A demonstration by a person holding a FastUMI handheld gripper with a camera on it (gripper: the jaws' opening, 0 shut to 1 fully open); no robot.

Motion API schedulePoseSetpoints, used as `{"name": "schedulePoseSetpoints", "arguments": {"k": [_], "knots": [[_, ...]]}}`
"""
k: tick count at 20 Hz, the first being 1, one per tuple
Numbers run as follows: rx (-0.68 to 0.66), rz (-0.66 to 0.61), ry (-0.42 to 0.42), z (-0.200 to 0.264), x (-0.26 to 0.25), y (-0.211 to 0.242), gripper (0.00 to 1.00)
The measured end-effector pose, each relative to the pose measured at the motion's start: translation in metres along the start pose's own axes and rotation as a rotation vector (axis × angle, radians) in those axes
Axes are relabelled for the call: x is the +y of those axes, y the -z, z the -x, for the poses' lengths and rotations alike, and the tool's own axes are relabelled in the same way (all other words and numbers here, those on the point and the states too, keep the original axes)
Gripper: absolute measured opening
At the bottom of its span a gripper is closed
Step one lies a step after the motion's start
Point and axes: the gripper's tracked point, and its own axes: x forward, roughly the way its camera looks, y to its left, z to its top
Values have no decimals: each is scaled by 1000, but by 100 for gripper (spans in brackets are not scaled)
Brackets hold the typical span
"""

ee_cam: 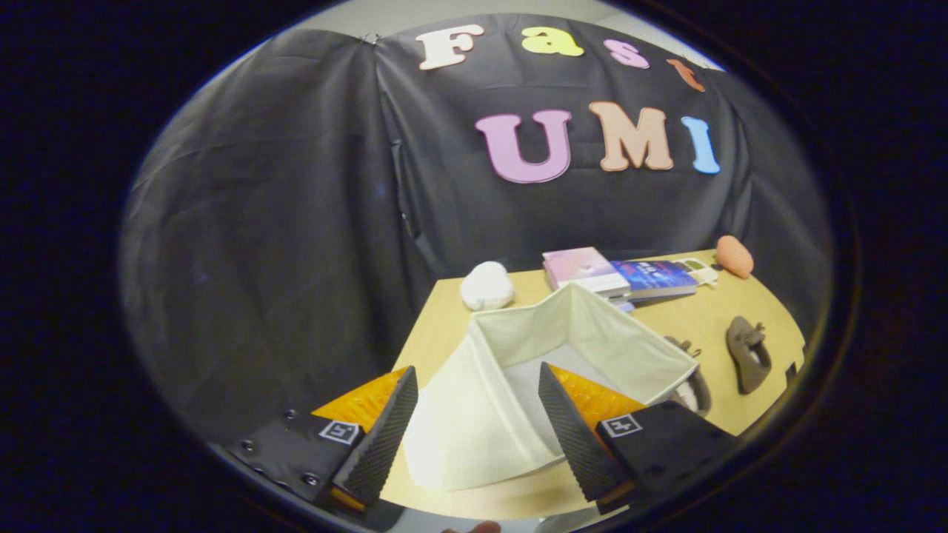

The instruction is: Open the storage box then place both shoes into the box .Put the left shoe in first, then the right shoe, with the right side of both shoes facing outward in a uniform manner.

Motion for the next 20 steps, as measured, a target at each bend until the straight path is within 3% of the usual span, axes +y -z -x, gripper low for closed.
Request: {"name": "schedulePoseSetpoints", "arguments": {"k": [12, 20], "knots": [[-30, -21, 266, -1, -181, -51, 100], [81, -27, 450, 1, -296, -33, 100]]}}
